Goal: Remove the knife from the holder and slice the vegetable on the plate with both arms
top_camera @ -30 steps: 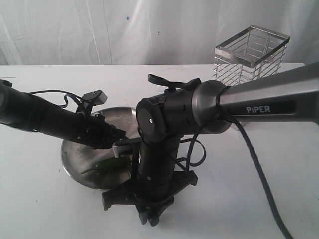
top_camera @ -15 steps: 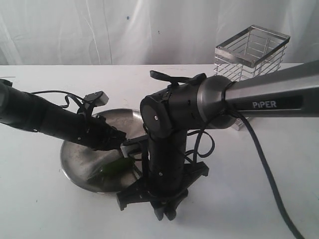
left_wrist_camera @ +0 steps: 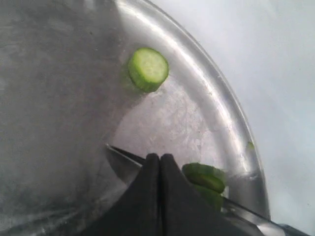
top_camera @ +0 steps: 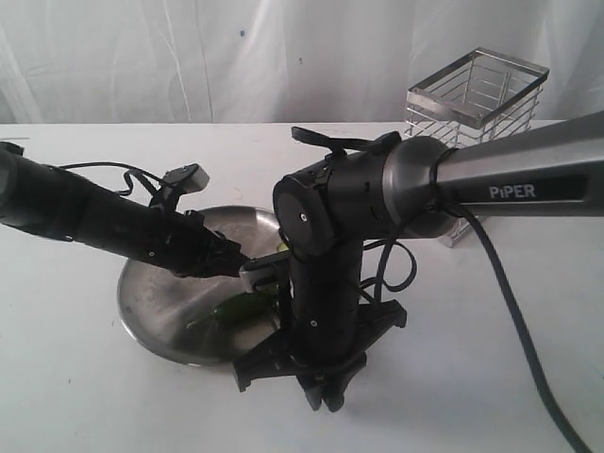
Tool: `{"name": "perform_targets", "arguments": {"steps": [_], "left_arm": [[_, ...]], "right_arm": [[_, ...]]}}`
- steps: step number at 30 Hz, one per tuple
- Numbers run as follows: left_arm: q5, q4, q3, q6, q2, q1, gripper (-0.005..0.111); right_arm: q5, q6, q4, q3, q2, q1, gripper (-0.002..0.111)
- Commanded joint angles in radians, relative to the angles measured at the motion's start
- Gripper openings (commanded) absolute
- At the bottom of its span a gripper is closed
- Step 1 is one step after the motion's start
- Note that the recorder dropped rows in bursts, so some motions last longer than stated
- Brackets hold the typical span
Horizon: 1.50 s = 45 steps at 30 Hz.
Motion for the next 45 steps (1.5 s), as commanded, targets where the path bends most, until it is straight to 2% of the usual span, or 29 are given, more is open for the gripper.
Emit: {"name": "perform_targets", "arguments": {"steps": [1,6,11,19,26,36,41,45], "left_arm": [[0.053,0.023,0.0,0.003,-0.014,-0.006,0.0],[0.069,-0.021,0.0,0.008,-0.014,-0.006,0.0],[0.07,-0.197,0.0,0.14,-0.014,-0.006,0.0],[0.065,-0.275,0.0,0.292,-0.004,-0.006,0.0],[0.051,-0.27,-0.004,0.354,0.058,-0.036,0.0],[-0.009,-0.236,-0.004,0.361,0.058,-0.037,0.0],[-0.017,-0.124,-0.004,0.33,0.075,-0.052,0.0],[-0.052,0.01,-0.004,0.262,0.11,-0.09,0.0]], "right_arm": [[0.023,0.022,-0.018,0.003,-0.013,-0.016,0.0],[0.022,0.018,-0.005,0.003,-0.013,-0.016,0.0],[0.024,0.014,0.007,0.003,-0.013,-0.016,0.0],[0.022,0.014,0.012,0.003,-0.013,-0.016,0.0],[0.022,0.014,0.022,0.003,-0.013,-0.014,0.0],[0.018,0.014,0.046,0.003,-0.013,-0.014,0.0],[0.011,0.014,0.046,0.003,-0.013,-0.014,0.0],[0.014,0.014,0.031,0.003,-0.013,-0.014,0.0]]}}
